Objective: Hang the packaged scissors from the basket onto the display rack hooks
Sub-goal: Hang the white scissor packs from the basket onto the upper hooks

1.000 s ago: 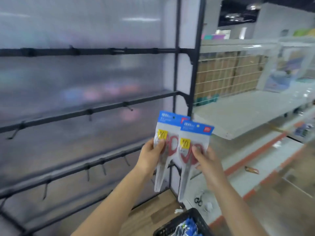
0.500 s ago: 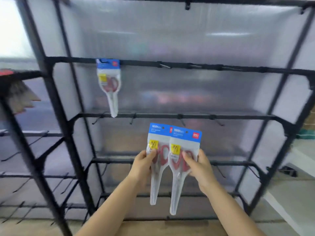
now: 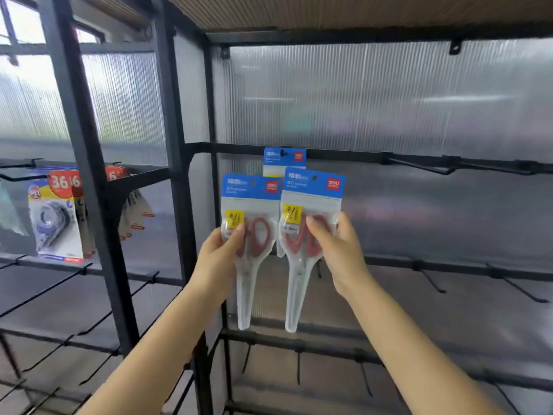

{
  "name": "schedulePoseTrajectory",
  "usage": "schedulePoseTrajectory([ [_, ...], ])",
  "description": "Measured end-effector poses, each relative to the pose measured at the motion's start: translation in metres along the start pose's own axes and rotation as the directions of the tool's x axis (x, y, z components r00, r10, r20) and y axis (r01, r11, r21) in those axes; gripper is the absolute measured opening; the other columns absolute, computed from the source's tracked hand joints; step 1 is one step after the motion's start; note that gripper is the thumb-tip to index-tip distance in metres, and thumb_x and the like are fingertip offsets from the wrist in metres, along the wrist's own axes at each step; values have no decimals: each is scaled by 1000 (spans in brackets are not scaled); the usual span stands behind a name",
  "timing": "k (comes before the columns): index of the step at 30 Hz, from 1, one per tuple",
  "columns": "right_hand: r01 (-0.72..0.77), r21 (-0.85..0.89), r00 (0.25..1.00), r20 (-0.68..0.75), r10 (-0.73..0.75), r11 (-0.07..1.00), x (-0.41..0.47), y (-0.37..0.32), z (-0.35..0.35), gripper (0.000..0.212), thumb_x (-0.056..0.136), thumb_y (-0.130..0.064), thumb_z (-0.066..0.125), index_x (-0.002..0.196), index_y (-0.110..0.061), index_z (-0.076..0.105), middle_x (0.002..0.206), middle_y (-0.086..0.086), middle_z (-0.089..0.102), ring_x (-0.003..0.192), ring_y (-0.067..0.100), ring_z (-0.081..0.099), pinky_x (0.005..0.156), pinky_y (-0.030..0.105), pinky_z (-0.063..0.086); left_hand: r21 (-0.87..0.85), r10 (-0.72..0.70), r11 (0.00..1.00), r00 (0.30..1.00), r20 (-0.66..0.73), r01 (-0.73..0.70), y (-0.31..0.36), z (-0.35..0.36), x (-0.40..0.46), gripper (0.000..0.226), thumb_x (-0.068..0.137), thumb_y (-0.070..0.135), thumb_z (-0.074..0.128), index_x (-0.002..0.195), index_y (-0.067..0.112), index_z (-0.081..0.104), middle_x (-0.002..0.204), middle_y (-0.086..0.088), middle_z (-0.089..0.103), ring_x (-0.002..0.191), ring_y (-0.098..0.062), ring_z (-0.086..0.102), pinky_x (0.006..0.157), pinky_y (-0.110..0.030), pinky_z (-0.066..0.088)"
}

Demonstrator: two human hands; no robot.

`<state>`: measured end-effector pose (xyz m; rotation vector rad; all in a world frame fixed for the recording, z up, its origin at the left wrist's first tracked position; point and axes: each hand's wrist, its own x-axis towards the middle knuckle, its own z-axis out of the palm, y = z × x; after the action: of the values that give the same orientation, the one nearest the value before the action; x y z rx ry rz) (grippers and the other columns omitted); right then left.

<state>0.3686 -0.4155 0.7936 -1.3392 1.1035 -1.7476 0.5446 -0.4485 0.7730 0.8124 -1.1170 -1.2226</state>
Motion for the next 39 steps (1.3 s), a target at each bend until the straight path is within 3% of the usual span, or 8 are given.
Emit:
schedulePoseTrajectory([
  [5, -45, 7, 992, -119, 46, 999, 19, 19, 19, 9, 91, -19, 60, 99, -19, 55, 90, -9, 64, 78, -1, 61, 57, 8, 47, -49, -95, 994, 995, -40, 93, -16, -31, 27, 23, 92, 25, 55, 108, 9, 61, 100, -11, 69, 93, -26, 65, 90, -44, 51],
  [12, 42, -26, 979, -199, -47, 999, 48, 8, 38, 9, 88, -29, 63, 85, -23, 57, 81, -12, 65, 73, -1, 64, 63, 14, 50, -66, -106, 992, 994, -28, 104, -11, -31, 61, 22, 92, 27, 56, 107, 12, 62, 99, -7, 71, 93, -24, 67, 85, -41, 52],
  [22, 133, -11, 982, -134, -133, 991, 85, -10, 50, 10, 89, -18, 63, 86, -27, 61, 79, -18, 66, 68, -12, 62, 61, 6, 48, -102, -72, 992, 997, -35, 68, -9, -30, 76, 18, 94, 24, 53, 103, 13, 63, 95, -6, 70, 87, -21, 67, 84, -39, 52],
  [27, 83, -25, 983, -161, -86, 996, 93, -7, 55, 14, 91, -29, 60, 77, -27, 63, 77, -14, 67, 75, 1, 65, 72, 21, 51, -108, -78, 991, 996, -31, 74, -15, -32, 78, 18, 94, 24, 53, 104, 14, 63, 95, -5, 70, 87, -21, 67, 80, -38, 53],
  [33, 83, -77, 972, -212, -98, 994, 101, -9, 58, 31, 91, -39, 57, 69, -18, 62, 61, -16, 62, 53, -10, 58, 49, 6, 43, -112, -60, 992, 998, -22, 57, -17, -38, 81, 15, 93, 23, 53, 101, 16, 63, 89, -1, 71, 83, -17, 67, 74, -33, 52],
  [36, 123, -110, 958, -246, -147, 986, 102, -13, 60, 38, 91, -38, 58, 79, -2, 66, 66, -5, 66, 54, -3, 57, 54, 13, 44, -110, -51, 993, 999, -10, 50, -18, -40, 84, 16, 93, 23, 52, 101, 15, 63, 91, -2, 71, 85, -17, 67, 74, -32, 52],
  [39, 161, -119, 946, -263, -188, 980, 102, -14, 62, 36, 91, -34, 59, 76, -2, 66, 72, 3, 69, 61, 5, 59, 63, 25, 48, -108, -55, 993, 998, -5, 54, -21, -42, 86, 18, 92, 24, 53, 104, 14, 63, 93, -3, 70, 87, -18, 67, 76, -34, 52],
])
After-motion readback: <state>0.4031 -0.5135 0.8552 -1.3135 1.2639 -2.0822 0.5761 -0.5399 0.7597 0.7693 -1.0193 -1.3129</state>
